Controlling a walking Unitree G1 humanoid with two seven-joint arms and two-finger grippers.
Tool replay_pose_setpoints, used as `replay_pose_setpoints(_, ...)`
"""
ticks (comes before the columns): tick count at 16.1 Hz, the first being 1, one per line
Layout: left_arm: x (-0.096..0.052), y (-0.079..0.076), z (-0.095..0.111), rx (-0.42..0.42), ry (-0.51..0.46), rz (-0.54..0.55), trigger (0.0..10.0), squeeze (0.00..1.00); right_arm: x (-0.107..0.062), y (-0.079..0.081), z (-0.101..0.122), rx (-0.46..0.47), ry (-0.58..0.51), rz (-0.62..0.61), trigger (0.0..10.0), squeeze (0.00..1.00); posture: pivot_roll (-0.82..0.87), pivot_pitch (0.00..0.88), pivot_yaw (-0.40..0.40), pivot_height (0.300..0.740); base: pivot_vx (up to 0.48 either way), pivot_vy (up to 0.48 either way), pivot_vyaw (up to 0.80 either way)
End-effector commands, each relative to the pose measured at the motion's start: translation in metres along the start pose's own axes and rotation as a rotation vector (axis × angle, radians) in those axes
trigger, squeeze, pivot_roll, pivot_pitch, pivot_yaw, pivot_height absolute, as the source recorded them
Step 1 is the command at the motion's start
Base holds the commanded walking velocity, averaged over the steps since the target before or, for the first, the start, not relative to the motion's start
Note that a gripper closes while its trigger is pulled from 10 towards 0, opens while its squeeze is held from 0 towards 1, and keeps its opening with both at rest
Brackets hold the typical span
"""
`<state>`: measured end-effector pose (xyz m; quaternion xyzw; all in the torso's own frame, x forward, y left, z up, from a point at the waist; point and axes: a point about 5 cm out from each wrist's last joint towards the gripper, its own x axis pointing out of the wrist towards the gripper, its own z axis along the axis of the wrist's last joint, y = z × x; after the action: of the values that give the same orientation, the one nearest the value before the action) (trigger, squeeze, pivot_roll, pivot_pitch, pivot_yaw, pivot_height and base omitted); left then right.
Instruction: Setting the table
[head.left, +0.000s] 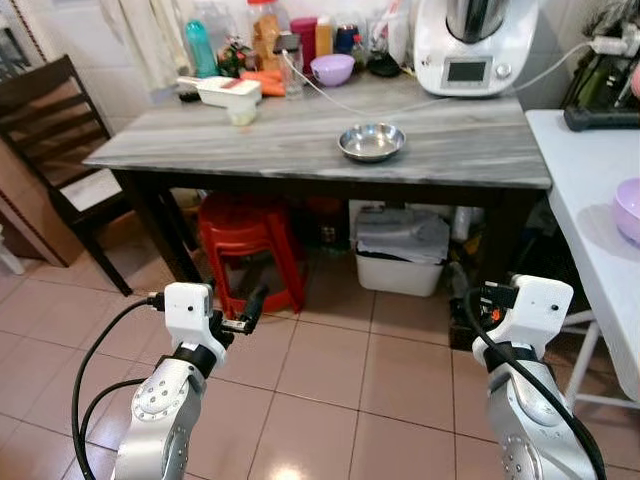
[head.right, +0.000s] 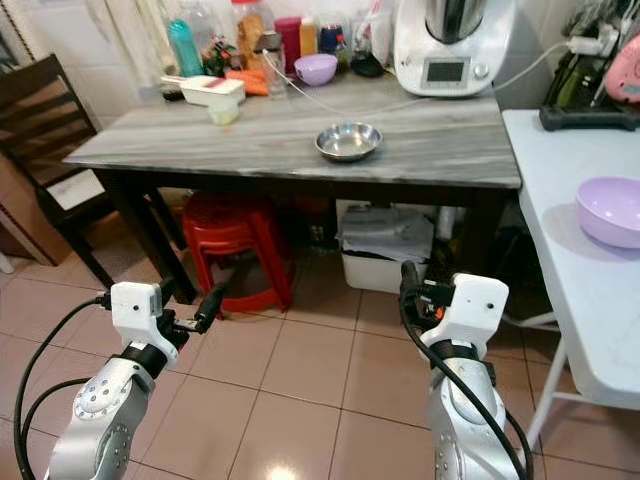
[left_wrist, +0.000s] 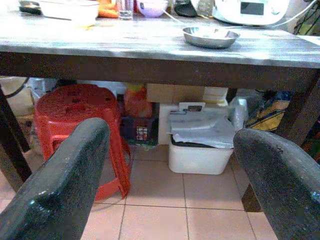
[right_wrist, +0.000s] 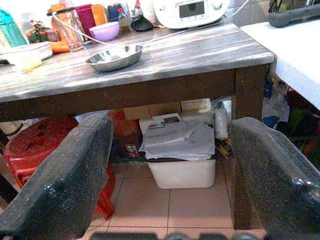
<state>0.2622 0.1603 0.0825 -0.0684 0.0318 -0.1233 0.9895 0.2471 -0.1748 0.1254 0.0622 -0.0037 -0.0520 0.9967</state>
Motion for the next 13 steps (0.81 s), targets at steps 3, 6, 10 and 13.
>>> replay_pose_setpoints(3, 0.0018, 0.0008, 0.0081, 0.015, -0.023, -0.004, 10.0, 0.00, 0.0032, 0.0036, 0.0025, 0.008, -0.011, 0.012, 10.0, 0.00, -0.05, 0.000, 0.114, 0.740, 0.000, -0.250, 0.00)
replay_pose_setpoints(6, 0.0033, -0.0009, 0.0119, 0.008, -0.032, -0.010, 10.0, 0.00, 0.0057, 0.0015, 0.0061, 0.012, -0.019, -0.004, 10.0, 0.00, -0.06, 0.000, 0.116, 0.740, 0.000, -0.281, 0.00)
replay_pose_setpoints(10, 0.0049, -0.0034, 0.0120, 0.008, -0.031, -0.022, 10.0, 0.00, 0.0056, 0.0000, 0.0064, 0.012, -0.022, -0.010, 10.0, 0.00, -0.06, 0.000, 0.117, 0.740, 0.000, -0.305, 0.00)
replay_pose_setpoints(13, 0.0045, -0.0030, 0.0119, 0.010, -0.027, -0.027, 10.0, 0.00, 0.0050, 0.0002, 0.0063, 0.013, -0.021, -0.012, 10.0, 0.00, -0.07, 0.000, 0.121, 0.740, 0.000, -0.303, 0.00)
